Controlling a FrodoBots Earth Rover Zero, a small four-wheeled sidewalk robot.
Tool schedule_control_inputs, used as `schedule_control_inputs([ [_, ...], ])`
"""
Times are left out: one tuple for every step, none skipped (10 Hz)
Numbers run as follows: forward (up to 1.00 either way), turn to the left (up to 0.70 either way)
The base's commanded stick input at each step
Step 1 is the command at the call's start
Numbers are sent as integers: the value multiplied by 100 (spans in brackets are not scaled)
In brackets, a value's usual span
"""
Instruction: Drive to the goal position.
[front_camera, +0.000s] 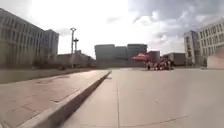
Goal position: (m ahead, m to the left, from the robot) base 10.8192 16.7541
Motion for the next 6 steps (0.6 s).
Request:
schedule_control_inputs([
  [100,-35],
  [100,-30],
  [100,0],
  [100,0],
  [100,0],
  [100,-1],
])
